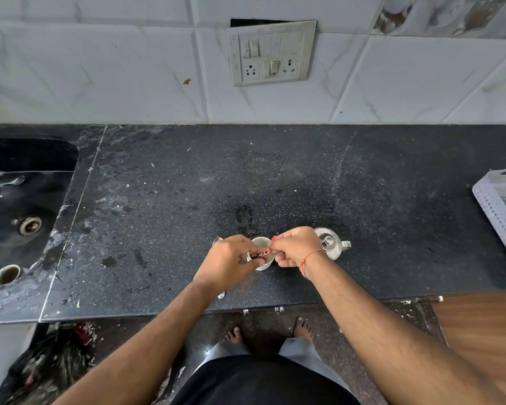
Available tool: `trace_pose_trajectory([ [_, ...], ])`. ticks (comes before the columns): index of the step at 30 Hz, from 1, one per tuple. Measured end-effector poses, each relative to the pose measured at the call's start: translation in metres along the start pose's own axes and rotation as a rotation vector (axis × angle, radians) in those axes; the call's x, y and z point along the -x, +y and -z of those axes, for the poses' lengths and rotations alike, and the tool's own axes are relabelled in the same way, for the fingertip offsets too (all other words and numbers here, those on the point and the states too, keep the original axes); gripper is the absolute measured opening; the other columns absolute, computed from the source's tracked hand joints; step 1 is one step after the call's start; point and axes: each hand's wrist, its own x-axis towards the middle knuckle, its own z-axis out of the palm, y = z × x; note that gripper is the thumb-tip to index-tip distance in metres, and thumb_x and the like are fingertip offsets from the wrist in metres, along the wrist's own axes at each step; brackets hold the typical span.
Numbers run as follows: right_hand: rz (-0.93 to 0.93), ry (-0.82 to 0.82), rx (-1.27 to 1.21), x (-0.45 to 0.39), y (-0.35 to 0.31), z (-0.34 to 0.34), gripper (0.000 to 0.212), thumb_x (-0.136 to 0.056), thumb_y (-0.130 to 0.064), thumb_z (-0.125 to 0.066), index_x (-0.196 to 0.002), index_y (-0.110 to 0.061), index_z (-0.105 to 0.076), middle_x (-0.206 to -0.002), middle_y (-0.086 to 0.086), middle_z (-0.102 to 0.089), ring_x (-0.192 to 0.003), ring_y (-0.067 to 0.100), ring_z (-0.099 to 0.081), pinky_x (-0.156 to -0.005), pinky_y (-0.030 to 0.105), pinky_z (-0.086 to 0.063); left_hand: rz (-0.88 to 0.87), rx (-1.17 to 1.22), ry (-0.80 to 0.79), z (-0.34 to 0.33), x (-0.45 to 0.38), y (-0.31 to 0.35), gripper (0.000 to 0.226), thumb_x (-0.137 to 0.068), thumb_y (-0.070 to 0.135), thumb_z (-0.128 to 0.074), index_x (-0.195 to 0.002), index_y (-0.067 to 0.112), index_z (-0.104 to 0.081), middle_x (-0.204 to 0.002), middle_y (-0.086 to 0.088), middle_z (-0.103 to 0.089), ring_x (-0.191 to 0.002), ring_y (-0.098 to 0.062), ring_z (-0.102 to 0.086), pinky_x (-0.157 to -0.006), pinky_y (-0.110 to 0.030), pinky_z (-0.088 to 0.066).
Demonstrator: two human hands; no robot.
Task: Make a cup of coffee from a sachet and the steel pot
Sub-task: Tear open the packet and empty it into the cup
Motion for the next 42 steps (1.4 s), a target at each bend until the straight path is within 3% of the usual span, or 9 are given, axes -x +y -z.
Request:
trace_pose_trajectory([
  [3, -0.016, -0.012, -0.027, 0.0, 0.0, 0.0, 0.015, -0.086, -0.001, -0.084, -0.1, -0.003, -0.076, -0.07, 0.012, -0.075, -0.051, 0.013, -0.066, -0.051, 0.028, -0.062, -0.01, -0.019, 0.036, 0.001, -0.003, -0.002, 0.024, -0.089, 0.025, -0.092, -0.11, 0.033, -0.086, -0.095, 0.014, -0.072, -0.075, -0.013, -0.065, -0.069, -0.038, -0.058],
  [8, -0.023, -0.029, -0.038, 0.002, 0.0, 0.0, 0.013, -0.088, -0.001, -0.082, -0.098, -0.001, -0.075, -0.071, 0.012, -0.075, -0.048, 0.012, -0.066, -0.05, 0.026, -0.061, -0.044, -0.033, 0.065, 0.007, -0.007, 0.0, 0.015, -0.093, 0.023, -0.087, -0.107, 0.029, -0.087, -0.09, 0.013, -0.072, -0.077, -0.01, -0.065, -0.071, -0.029, -0.055],
  [17, 0.061, -0.005, 0.087, 0.003, 0.003, -0.002, 0.013, -0.087, -0.017, -0.085, -0.095, -0.009, -0.079, -0.078, 0.011, -0.081, -0.056, 0.015, -0.073, -0.063, 0.037, -0.068, -0.026, -0.025, 0.035, 0.013, -0.012, 0.001, 0.015, -0.099, 0.019, -0.082, -0.108, 0.028, -0.087, -0.095, 0.015, -0.075, -0.085, -0.007, -0.071, -0.076, -0.021, -0.055],
  [21, 0.169, 0.003, 0.147, 0.007, 0.005, -0.001, 0.007, -0.088, -0.019, -0.084, -0.093, -0.022, -0.082, -0.075, 0.005, -0.081, -0.062, 0.017, -0.077, -0.068, 0.045, -0.069, 0.031, 0.001, 0.052, 0.011, -0.013, 0.002, 0.012, -0.098, 0.021, -0.082, -0.106, 0.029, -0.088, -0.093, 0.017, -0.075, -0.085, -0.006, -0.071, -0.075, -0.017, -0.052],
  [27, 0.303, -0.006, 0.313, 0.009, 0.009, 0.005, 0.014, -0.095, -0.017, -0.073, -0.096, -0.026, -0.085, -0.071, 0.0, -0.08, -0.066, 0.017, -0.079, -0.07, 0.042, -0.069, 0.018, 0.0, 0.065, 0.01, -0.013, 0.002, 0.01, -0.099, 0.021, -0.082, -0.105, 0.024, -0.088, -0.095, 0.013, -0.076, -0.087, -0.009, -0.072, -0.077, -0.022, -0.056],
  [30, 0.381, -0.028, 0.46, 0.008, 0.01, 0.009, 0.015, -0.089, -0.019, -0.073, -0.093, -0.029, -0.085, -0.064, -0.01, -0.076, -0.062, 0.005, -0.075, -0.071, 0.032, -0.067, 0.01, 0.009, 0.082, 0.01, -0.013, 0.002, 0.011, -0.098, 0.018, -0.082, -0.106, 0.022, -0.088, -0.097, 0.016, -0.077, -0.089, -0.004, -0.072, -0.077, -0.013, -0.052],
  [33, 0.53, -0.01, 0.652, 0.007, 0.009, 0.014, 0.011, -0.088, -0.029, -0.079, -0.095, -0.033, -0.085, -0.071, -0.017, -0.074, -0.064, -0.006, -0.066, -0.064, 0.017, -0.052, 0.008, 0.02, 0.093, 0.01, -0.013, 0.003, 0.012, -0.098, 0.017, -0.082, -0.107, 0.021, -0.088, -0.097, 0.018, -0.077, -0.09, -0.002, -0.072, -0.078, -0.008, -0.049],
  [37, 0.733, 0.036, 0.862, 0.003, 0.01, 0.017, 0.009, -0.092, -0.038, -0.078, -0.09, -0.031, -0.083, -0.082, -0.009, -0.067, -0.072, 0.011, -0.06, -0.064, 0.032, -0.049, 0.015, 0.033, 0.119, 0.009, -0.013, 0.001, 0.012, -0.097, 0.015, -0.083, -0.106, 0.022, -0.088, -0.099, 0.018, -0.077, -0.091, -0.004, -0.073, -0.078, -0.015, -0.054],
  [42, 0.817, 0.042, 0.899, 0.003, 0.01, 0.017, 0.012, -0.097, -0.036, -0.073, -0.096, -0.029, -0.083, -0.093, -0.008, -0.068, -0.078, 0.014, -0.062, -0.065, 0.03, -0.043, 0.034, 0.07, 0.146, 0.009, -0.011, 0.001, 0.014, -0.098, 0.013, -0.082, -0.106, 0.023, -0.089, -0.099, 0.019, -0.078, -0.089, -0.003, -0.073, -0.076, -0.01, -0.05],
])
